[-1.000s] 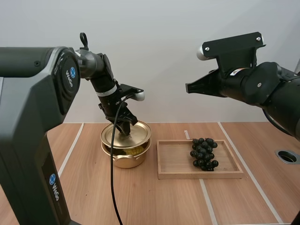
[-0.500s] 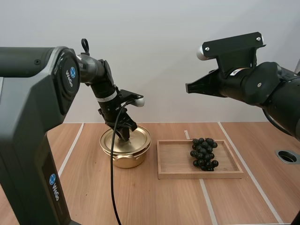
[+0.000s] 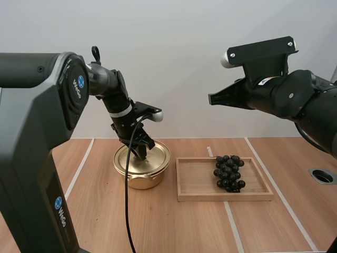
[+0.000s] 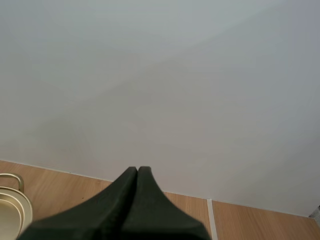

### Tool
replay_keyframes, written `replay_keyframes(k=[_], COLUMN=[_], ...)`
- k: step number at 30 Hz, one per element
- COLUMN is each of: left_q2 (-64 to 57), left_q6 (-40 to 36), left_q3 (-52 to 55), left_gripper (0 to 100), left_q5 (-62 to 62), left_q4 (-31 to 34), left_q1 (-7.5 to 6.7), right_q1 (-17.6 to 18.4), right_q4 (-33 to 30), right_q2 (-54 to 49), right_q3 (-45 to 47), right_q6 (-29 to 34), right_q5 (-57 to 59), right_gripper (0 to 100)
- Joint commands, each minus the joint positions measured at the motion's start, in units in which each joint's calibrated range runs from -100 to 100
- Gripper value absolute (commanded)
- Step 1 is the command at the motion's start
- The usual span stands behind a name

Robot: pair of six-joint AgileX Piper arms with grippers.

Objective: Open the pot, put the pineapple inside, and close it

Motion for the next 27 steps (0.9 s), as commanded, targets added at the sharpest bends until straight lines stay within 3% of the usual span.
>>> replay_keyframes(k=[1, 3, 6, 9, 13, 22, 27], left_q2=[0.23, 0.23, 0.23, 0.23, 0.23, -3.81, -9.34], left_q6=[0.13, 0.13, 0.00, -0.15, -0.15, -0.24, -6.57], left_q3=[0.62, 0.62, 0.62, 0.62, 0.62, -0.19, -4.83], left_gripper=[0, 4, 20, 49, 100, 100, 100], left_q5=[-2.78, -2.41, -1.76, -1.13, 1.02, -0.23, -7.90], left_q4=[0.36, 0.36, 0.36, 0.36, 0.36, 0.22, -0.57], left_q1=[0.03, 0.03, 0.03, 0.03, 0.03, 0.03, 0.03], right_q1=[-0.20, -0.20, -0.20, -0.20, -0.20, -0.20, -0.20], right_q4=[-0.42, -0.42, -0.42, -0.42, -0.42, -0.42, -0.42], right_q2=[-0.71, -0.71, -0.71, -0.71, -0.71, -0.71, -0.56], right_q3=[0.10, 0.10, 0.10, 0.10, 0.10, 0.10, 0.10], right_q6=[-0.18, -0.18, -0.18, -0.18, -0.18, -0.18, -0.18], right_q5=[-0.96, -0.96, -0.96, -0.96, -0.96, -0.96, 0.32], right_gripper=[0, 0, 0, 0, 0, 0, 0])
